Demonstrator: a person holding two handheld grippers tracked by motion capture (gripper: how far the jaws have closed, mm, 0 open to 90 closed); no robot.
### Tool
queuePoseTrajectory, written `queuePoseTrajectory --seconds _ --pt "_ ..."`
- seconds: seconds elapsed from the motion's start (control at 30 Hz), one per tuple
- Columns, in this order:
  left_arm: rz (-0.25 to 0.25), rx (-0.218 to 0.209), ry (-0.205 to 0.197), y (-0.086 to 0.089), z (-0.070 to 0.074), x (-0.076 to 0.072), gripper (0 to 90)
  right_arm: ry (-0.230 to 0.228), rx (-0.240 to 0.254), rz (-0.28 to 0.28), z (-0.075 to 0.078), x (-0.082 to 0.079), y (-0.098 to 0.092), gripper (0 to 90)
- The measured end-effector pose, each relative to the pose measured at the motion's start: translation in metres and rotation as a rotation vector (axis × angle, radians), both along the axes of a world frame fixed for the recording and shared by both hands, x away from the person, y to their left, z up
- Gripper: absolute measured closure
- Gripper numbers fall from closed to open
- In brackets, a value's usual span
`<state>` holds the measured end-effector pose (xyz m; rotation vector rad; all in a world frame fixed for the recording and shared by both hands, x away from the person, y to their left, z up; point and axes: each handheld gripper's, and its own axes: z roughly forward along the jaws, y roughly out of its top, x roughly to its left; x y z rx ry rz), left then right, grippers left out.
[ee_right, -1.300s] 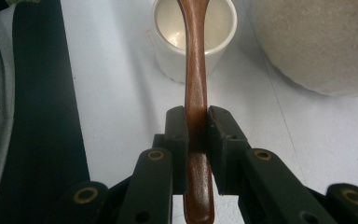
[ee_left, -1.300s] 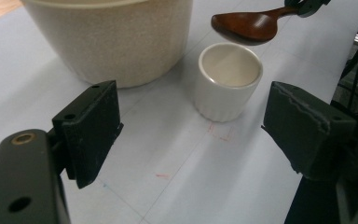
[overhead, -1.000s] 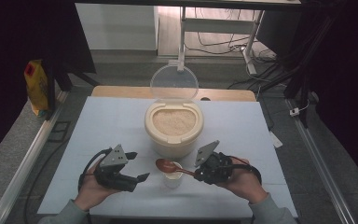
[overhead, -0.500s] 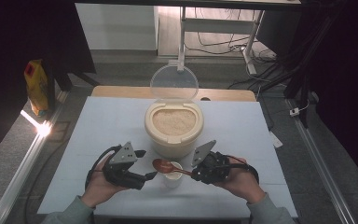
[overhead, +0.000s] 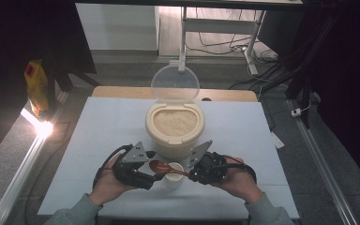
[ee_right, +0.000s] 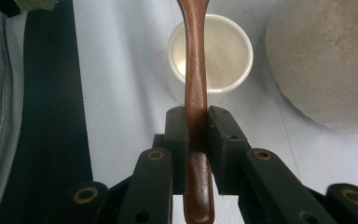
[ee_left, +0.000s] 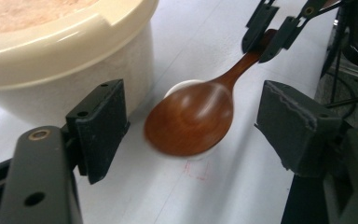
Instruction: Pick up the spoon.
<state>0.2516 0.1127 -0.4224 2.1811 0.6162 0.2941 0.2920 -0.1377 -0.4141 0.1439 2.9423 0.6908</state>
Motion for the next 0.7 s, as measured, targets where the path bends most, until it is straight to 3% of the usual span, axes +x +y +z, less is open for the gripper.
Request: queuePoseTrajectory --seconds 0.27,0.7 --pt "-0.048 0.038 -0.023 -0.013 0.007 -0.002 30.5 -0.001 -0.02 0.0 0.002 -0.001 0.011 77.8" --pt "-0.154 0.187 -0.004 -0.04 -0.001 0.006 45.1 0.004 -0.037 0.014 0.003 -0.002 0.023 77.8"
